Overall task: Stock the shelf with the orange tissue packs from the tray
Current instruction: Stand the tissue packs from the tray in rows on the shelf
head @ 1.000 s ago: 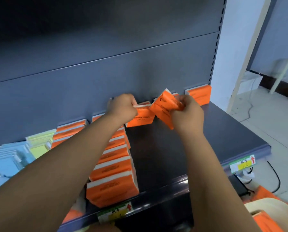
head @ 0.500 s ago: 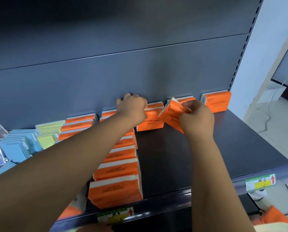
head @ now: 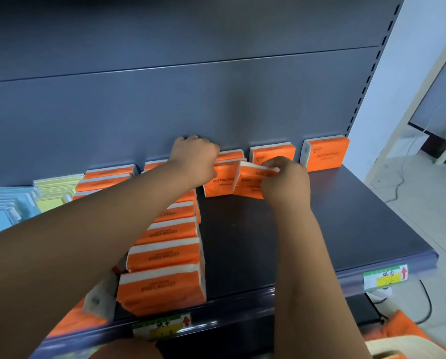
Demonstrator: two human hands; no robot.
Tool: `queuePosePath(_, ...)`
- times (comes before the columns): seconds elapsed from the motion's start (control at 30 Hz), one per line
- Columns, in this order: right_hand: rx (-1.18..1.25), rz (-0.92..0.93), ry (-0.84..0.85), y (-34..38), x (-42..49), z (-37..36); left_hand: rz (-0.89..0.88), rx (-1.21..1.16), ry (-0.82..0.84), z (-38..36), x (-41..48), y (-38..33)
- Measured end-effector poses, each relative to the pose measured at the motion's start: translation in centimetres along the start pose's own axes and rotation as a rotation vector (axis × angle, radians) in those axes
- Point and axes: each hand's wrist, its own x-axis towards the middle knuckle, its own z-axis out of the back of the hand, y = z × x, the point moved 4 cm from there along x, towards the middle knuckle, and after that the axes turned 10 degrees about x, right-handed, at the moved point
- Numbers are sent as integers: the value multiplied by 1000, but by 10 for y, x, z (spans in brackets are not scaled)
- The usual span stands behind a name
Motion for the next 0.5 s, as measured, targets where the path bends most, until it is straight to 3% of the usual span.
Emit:
queuePosePath(0.27, -81, -17, 64, -4, 3, -19, -21, -148, 28, 1, -3, 1)
queuePosePath(0.5, -53, -83, 127, -4, 1, -39, 24, -423, 291, -5, 0, -3)
